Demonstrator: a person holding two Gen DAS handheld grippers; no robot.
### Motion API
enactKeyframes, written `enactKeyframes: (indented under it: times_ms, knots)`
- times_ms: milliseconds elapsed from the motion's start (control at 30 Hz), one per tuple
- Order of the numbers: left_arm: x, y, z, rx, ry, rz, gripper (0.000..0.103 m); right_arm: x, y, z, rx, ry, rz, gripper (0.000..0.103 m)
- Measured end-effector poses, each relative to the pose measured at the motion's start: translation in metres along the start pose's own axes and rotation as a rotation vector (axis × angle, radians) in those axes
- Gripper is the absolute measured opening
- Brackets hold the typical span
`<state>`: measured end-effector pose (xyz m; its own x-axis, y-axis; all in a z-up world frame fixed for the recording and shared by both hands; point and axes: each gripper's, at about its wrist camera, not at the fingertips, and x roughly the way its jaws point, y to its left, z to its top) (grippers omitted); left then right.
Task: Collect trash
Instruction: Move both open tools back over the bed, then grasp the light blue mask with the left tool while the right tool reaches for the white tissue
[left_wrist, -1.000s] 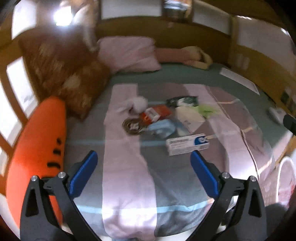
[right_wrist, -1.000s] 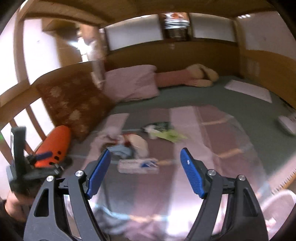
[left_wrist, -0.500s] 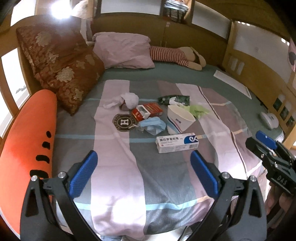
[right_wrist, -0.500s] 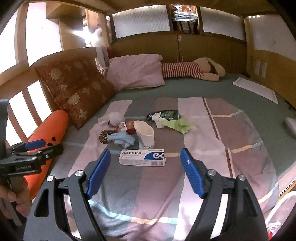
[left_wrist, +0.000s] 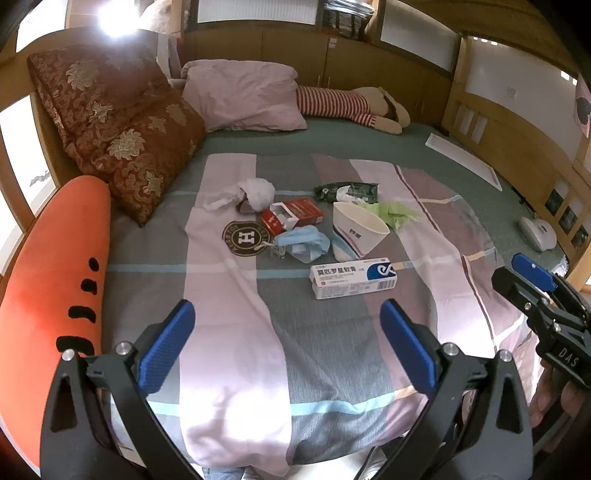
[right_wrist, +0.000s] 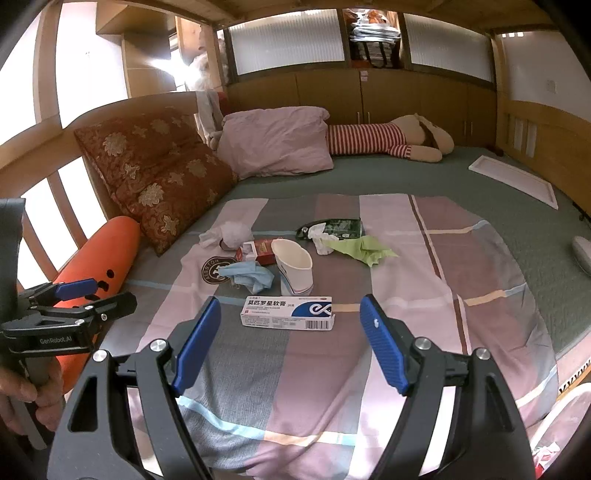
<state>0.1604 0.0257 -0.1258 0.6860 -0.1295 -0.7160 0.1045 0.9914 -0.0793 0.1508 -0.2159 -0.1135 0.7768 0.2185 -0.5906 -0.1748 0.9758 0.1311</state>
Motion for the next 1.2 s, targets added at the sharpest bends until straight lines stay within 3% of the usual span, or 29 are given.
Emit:
enactKeyframes:
  times_ms: [400, 600, 867, 1000, 1067, 1200]
  knots:
    - [0.004, -0.001, -0.002, 0.006, 0.009, 0.005, 0.100, 0.000, 0.000, 0.000, 0.003, 0.003, 0.004, 0.076]
    - [0.025, -0.005, 0.011, 0.001, 0.018, -0.006, 0.100, 0.002, 0.003, -0.001, 0.009, 0.004, 0.014, 0.076]
    - [0.110, -0.022, 0.044, 0.068, 0.083, -0.005, 0.100, 0.002, 0.003, -0.001, 0.017, 0.009, 0.023, 0.076]
    - [0.158, -0.018, 0.060, 0.030, 0.127, 0.004, 0.099, 0.003, 0.001, -0.001, 0.021, 0.015, 0.025, 0.076]
    - [0.177, -0.018, 0.065, 0.036, 0.148, 0.010, 0.093, 0.004, -0.001, -0.001, 0.021, 0.021, 0.023, 0.076]
    - [0.219, -0.013, 0.065, 0.007, 0.240, -0.016, 0.060, 0.009, -0.005, -0.001, 0.028, 0.036, 0.015, 0.076]
